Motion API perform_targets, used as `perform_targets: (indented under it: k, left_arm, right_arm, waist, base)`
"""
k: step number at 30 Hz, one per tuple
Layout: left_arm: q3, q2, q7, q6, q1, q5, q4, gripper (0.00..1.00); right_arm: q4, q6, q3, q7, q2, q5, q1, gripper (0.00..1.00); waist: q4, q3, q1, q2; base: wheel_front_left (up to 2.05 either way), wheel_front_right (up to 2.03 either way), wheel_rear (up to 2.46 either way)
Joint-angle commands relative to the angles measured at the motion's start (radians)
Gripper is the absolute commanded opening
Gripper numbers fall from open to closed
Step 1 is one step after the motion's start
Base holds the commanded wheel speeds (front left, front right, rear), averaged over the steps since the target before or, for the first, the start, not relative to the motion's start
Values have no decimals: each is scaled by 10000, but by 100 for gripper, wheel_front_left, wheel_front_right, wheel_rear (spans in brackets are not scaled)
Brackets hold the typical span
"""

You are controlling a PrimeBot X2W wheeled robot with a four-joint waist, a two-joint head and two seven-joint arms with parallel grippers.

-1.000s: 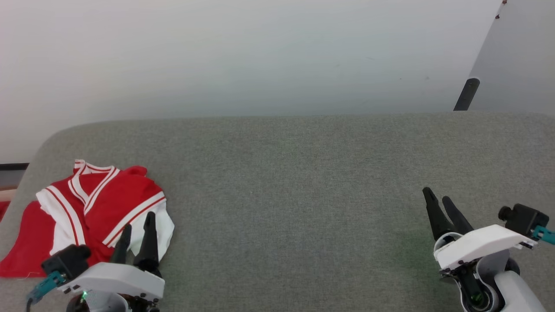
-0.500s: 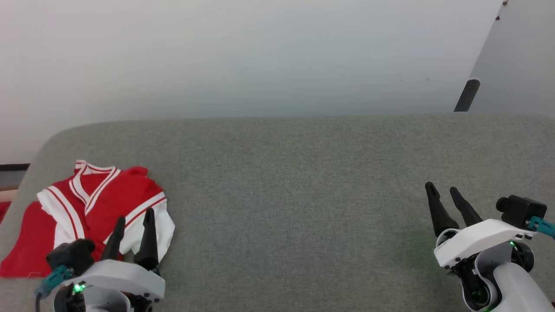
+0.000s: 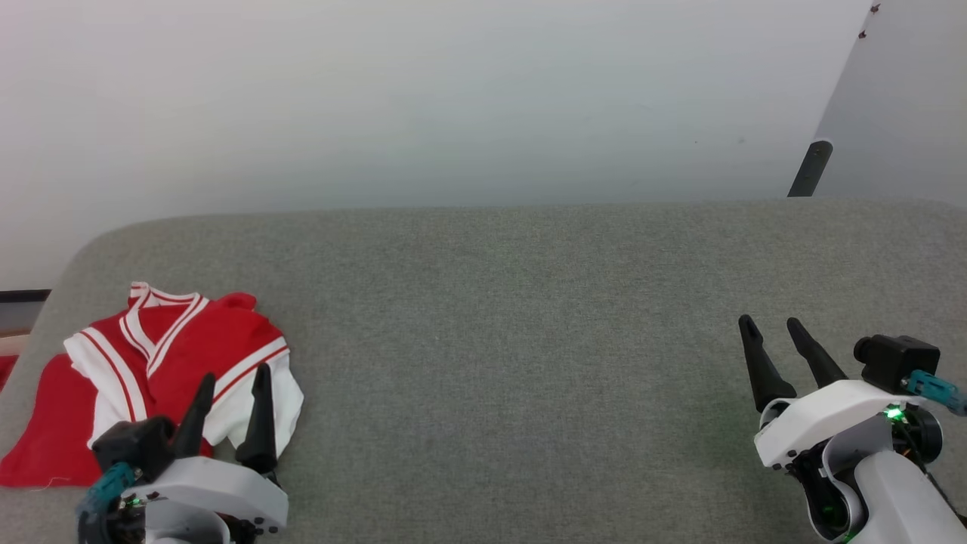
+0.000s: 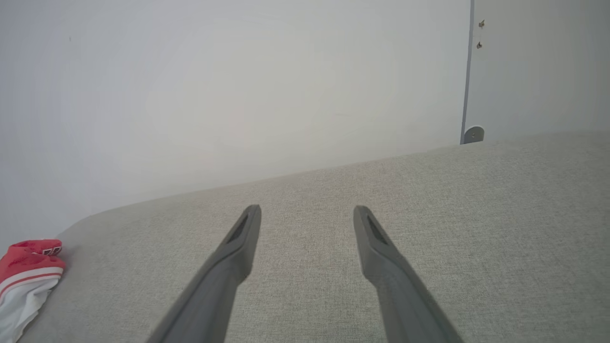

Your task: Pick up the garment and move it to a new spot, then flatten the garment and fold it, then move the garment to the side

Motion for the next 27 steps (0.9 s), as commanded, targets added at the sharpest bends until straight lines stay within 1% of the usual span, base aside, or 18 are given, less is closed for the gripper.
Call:
perform_targets:
  k: [1,15,27]
  left_arm:
    - [24,81,-91,-55,-198,216,-39,100]
    - [118,118,-388,-256,-250,1320,147,100]
    - [229,109,-629,-401,-363,1905,520,100]
  right_arm:
    - [-3,5,49,-93,-68,-201,-212,100]
    - [101,6,18,-360,-148,-1379,-369,100]
    - [166,7,-43,-619,-139,-2158,-368,100]
  waist:
    - [3,0,0,-1]
    - [-8,25,0,-1]
    - [-32,-1,0,-1]
  base:
    - [0,0,0]
    - [0,0,0]
    - [0,0,0]
